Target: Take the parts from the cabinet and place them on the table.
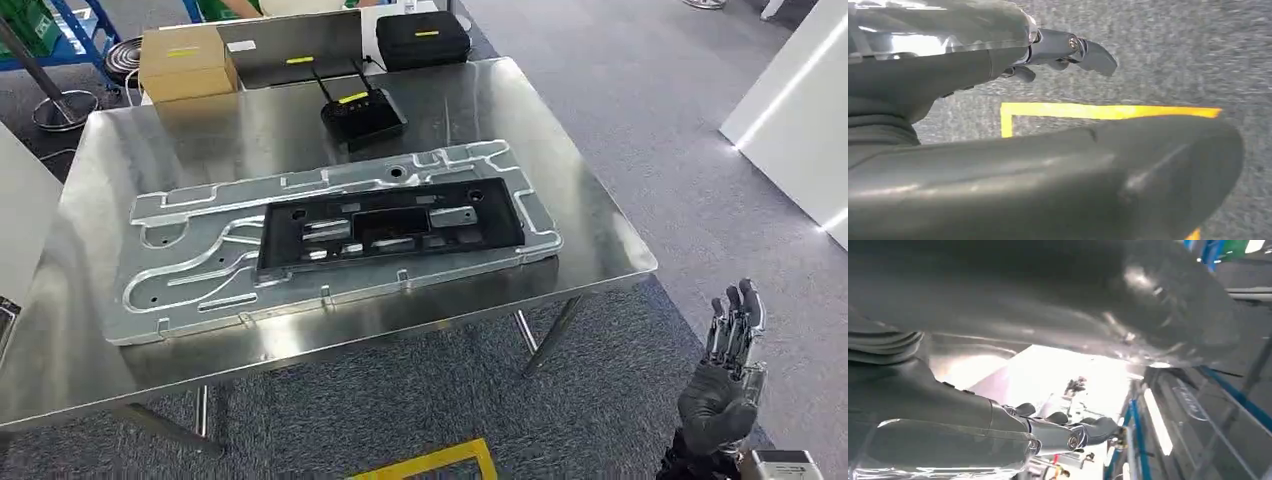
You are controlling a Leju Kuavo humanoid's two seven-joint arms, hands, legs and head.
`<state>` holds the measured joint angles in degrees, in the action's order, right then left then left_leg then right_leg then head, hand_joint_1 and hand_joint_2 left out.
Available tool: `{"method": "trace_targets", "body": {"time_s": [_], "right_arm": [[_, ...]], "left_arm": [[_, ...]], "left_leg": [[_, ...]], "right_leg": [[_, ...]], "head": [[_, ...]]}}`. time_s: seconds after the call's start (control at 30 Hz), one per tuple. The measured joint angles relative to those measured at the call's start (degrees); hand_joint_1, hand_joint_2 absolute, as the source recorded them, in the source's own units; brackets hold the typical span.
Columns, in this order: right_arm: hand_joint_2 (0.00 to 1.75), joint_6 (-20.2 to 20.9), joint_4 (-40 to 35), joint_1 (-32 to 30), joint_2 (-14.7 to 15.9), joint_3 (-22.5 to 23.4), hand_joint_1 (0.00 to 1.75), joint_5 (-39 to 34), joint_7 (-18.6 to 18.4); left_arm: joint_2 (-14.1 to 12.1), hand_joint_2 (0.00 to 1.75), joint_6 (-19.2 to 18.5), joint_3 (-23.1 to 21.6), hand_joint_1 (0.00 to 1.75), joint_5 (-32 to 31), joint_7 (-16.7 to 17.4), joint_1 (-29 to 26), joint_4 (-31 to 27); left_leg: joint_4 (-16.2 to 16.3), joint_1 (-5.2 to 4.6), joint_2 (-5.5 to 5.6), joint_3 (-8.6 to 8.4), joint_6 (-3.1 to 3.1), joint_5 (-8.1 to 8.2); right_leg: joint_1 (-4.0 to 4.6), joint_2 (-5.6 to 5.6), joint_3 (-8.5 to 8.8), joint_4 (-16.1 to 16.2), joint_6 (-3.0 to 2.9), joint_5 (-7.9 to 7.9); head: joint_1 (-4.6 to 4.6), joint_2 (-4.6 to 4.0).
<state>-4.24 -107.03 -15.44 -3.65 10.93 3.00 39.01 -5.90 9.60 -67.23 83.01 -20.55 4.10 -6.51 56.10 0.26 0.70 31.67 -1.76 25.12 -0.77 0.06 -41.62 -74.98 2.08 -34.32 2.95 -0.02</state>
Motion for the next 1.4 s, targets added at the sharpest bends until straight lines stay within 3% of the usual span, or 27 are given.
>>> {"method": "trace_targets", "body": {"time_s": [0.07,0.13,0.17,0.2,0.3,0.33,0.4,0.43,0.47,0.5,0.53,0.6,0.63,0.67,0.7,0.83,0.87,0.93,1.0,1.07,1.13,1.17,1.2,1.23,1.33,1.37,1.4], "right_arm": [[0.0,1.0,0.7,0.2,-1.0,1.2,0.0,0.0,0.0],[0.0,1.8,1.3,0.7,-1.8,2.2,0.0,-0.1,0.0],[0.0,2.2,1.6,0.9,-2.1,2.7,0.0,-0.4,0.0],[0.0,2.6,1.8,1.1,-2.5,3.4,0.0,-0.8,0.0],[0.0,3.8,2.9,1.9,-3.7,5.2,0.0,-1.7,0.0],[0.0,4.4,3.4,2.2,-4.4,5.8,0.0,-2.4,0.0],[0.0,5.0,4.7,2.5,-5.4,7.3,0.0,-3.3,0.0],[0.0,5.1,5.7,2.5,-5.8,8.3,0.0,-3.5,0.0],[0.0,5.2,6.4,2.5,-6.1,8.9,0.0,-3.7,0.0],[0.0,5.3,7.1,2.6,-6.3,9.5,0.0,-3.9,0.0],[0.0,5.4,7.8,2.7,-6.5,10.2,0.0,-4.0,0.0],[0.0,5.3,8.7,2.8,-6.9,11.2,0.0,-4.0,0.0],[0.0,5.3,9.0,3.0,-7.0,11.5,0.0,-4.0,0.0],[0.0,5.3,9.2,3.2,-7.2,11.7,0.0,-4.0,0.0],[0.0,5.2,9.6,3.3,-7.3,12.1,0.0,-3.7,0.0],[0.0,3.2,15.5,4.8,-7.8,15.5,0.0,0.9,0.0],[0.0,1.2,18.7,5.4,-7.8,17.2,0.0,3.2,0.0],[0.0,-4.0,27.0,7.2,-7.3,20.2,0.0,8.5,0.0],[0.0,-9.7,36.4,9.0,-6.1,22.5,0.0,13.0,0.0],[0.0,-15.7,46.4,10.6,-4.6,24.7,0.0,16.8,-0.1],[0.0,-20.5,57.4,12.5,-2.4,26.7,0.0,19.9,-0.4],[0.0,-22.4,62.1,13.0,-1.2,27.4,0.0,21.3,-1.1],[0.0,-24.1,67.2,13.6,-0.1,27.7,0.0,23.0,-3.3],[0.0,-24.9,70.4,14.2,0.5,27.8,0.0,24.2,-5.4],[0.0,-25.7,79.5,14.8,1.6,28.0,0.0,26.5,-10.9],[0.0,-25.7,81.2,14.8,1.7,28.0,0.0,26.7,-11.3],[0.0,-25.7,83.2,15.0,1.9,28.0,0.0,27.0,-11.8]], "left_arm": [[0.0,0.0,0.0,0.0,0.0,0.0,0.0,-0.1,0.0],[0.2,0.0,0.1,0.0,0.0,0.0,0.0,0.1,0.0],[0.3,0.0,0.2,0.0,0.0,0.0,0.0,0.2,0.0],[0.3,0.0,0.2,0.0,0.0,0.0,0.0,0.3,0.0],[0.4,0.0,0.4,0.0,0.0,0.0,0.1,-0.1,0.0],[0.4,0.0,0.5,0.0,0.0,0.0,0.1,-0.2,0.0],[0.5,0.0,0.5,0.0,0.0,0.0,0.1,-0.3,0.0],[0.5,0.0,0.7,0.0,0.0,0.0,0.1,-0.1,0.0],[0.5,0.0,0.8,0.0,0.0,0.0,0.2,0.0,0.0],[0.6,0.0,0.8,0.0,0.0,0.0,0.2,0.0,0.0],[0.6,0.0,0.8,0.0,0.0,0.0,0.2,0.0,0.0],[0.6,0.0,0.8,0.0,0.0,0.0,0.2,0.0,0.0],[0.6,0.0,0.8,0.0,0.0,0.0,0.2,0.1,0.0],[0.6,0.0,0.8,0.0,0.0,0.0,0.2,0.2,0.0],[0.6,0.0,0.8,0.0,0.0,0.0,0.1,0.4,0.0],[0.7,0.0,0.8,0.0,0.0,0.0,0.0,0.1,0.0],[0.7,0.0,0.8,0.0,0.0,0.0,0.0,0.2,0.0],[0.7,0.0,1.0,0.0,0.0,0.0,0.0,0.2,0.0],[0.8,0.0,1.0,0.0,0.0,0.0,0.0,0.1,0.0],[0.9,0.0,1.1,0.0,0.0,0.0,0.0,0.0,0.0],[1.0,0.0,1.2,0.0,0.0,0.0,0.0,0.0,0.0],[1.0,0.0,1.3,0.0,0.0,0.0,0.0,0.1,0.0],[1.3,0.0,1.3,0.0,0.0,0.0,0.0,0.1,0.0],[1.4,0.0,1.3,0.0,0.0,0.0,0.0,0.1,0.0],[1.4,0.0,1.3,0.0,0.0,0.0,0.0,0.0,0.0],[1.4,0.0,1.3,0.0,0.0,0.0,0.0,-0.1,0.0],[1.4,0.0,1.3,0.0,0.0,0.0,0.0,-0.4,0.0]], "left_leg": [[0.3,0.02,0.83,1.94,0.33,-1.29],[0.7,0.02,1.88,3.44,0.75,-2.38],[0.8,-0.02,2.25,3.85,1.0,-2.91],[0.8,-0.2,2.39,4.05,1.19,-3.41],[0.0,0.16,3.68,4.21,2.53,-5.07],[0.5,0.24,3.32,4.53,2.66,-4.84],[4.4,0.19,0.96,6.31,2.7,1.01],[9.6,0.37,0.28,7.53,2.95,5.68],[14.0,0.4,0.11,8.26,3.19,8.22],[17.3,0.45,0.02,8.53,3.41,8.72],[18.7,0.52,-0.06,8.03,3.53,7.55],[14.7,0.72,-0.21,3.52,3.62,2.88],[9.8,0.81,-0.22,-0.43,3.55,2.13],[6.0,0.84,-0.21,-3.48,3.4,3.18],[0.0,0.39,-0.16,-6.95,3.0,6.04],[0.0,0.5,-0.47,-5.25,1.05,4.23],[0.0,0.5,-0.92,-4.61,0.58,3.45],[0.0,0.39,-0.95,-2.66,0.06,2.0],[0.1,0.27,-1.05,-0.72,-0.02,0.57],[0.6,0.15,-1.05,1.24,0.1,-0.74],[1.1,0.01,-1.04,2.98,0.3,-1.73],[1.2,-0.08,-1.02,3.49,0.44,-2.25],[1.4,-0.29,-0.98,3.76,0.79,-2.68],[1.5,-0.32,-1.07,3.96,1.1,-3.01],[1.1,-0.16,-1.21,4.19,2.22,-4.82],[1.9,0.23,-1.13,4.53,2.42,-3.81],[3.9,0.18,-1.05,5.47,2.65,-0.09]], "right_leg": [[-0.04,0.05,3.56,1.8,-0.1,3.37],[-0.02,1.65,11.5,12.0,-0.84,5.89],[-0.01,4.26,14.9,17.3,-1.51,3.87],[-0.01,4.23,16.0,19.5,-1.42,3.58],[0.58,3.05,15.31,19.3,-2.3,4.67],[-0.11,2.38,14.88,20.1,-2.8,5.79],[0.13,1.84,13.56,20.2,-3.65,7.02],[0.26,1.29,12.51,20.1,-3.56,7.79],[0.32,0.82,11.61,20.0,-3.52,8.44],[0.34,0.52,10.64,19.7,-3.42,9.05],[0.34,0.29,9.67,19.5,-3.28,9.58],[0.31,-0.22,7.44,18.6,-2.88,10.52],[0.29,-0.27,6.31,17.9,-2.61,10.96],[0.29,-0.3,5.81,17.4,-2.35,11.24],[0.51,-0.33,5.19,16.8,-1.95,11.55],[0.37,-0.26,5.23,17.4,-0.4,13.63],[0.06,-0.17,4.69,16.4,-0.09,11.13],[0.01,-0.14,2.81,9.7,0.48,3.32],[-0.02,-0.14,1.37,1.8,0.82,-0.76],[0.0,-0.13,2.85,-0.1,0.77,2.12],[0.06,-0.14,8.85,6.8,0.16,6.23],[0.17,-0.13,13.08,12.5,-0.38,5.98],[0.68,-0.2,16.36,17.7,-0.98,3.62],[0.62,-0.23,17.21,20.2,-1.02,2.88],[0.89,-0.22,16.18,19.8,-1.89,4.28],[0.44,-0.79,15.58,20.1,-2.26,5.15],[0.56,-0.62,14.62,20.1,-2.74,5.92]], "head": [[0.0,0.0],[0.0,0.0],[0.0,0.0],[0.04,0.0],[0.0,0.0],[-0.02,0.0],[0.02,0.0],[0.0,0.0],[0.0,0.0],[0.0,0.0],[0.02,0.0],[0.0,0.0],[0.02,0.0],[0.02,0.0],[0.0,0.0],[0.0,0.0],[0.0,0.0],[0.0,0.0],[0.0,0.0],[0.0,0.0],[0.0,0.0],[0.0,0.0],[0.0,0.0],[0.0,0.0],[0.0,0.0],[0.0,0.0],[0.0,0.0]]}}
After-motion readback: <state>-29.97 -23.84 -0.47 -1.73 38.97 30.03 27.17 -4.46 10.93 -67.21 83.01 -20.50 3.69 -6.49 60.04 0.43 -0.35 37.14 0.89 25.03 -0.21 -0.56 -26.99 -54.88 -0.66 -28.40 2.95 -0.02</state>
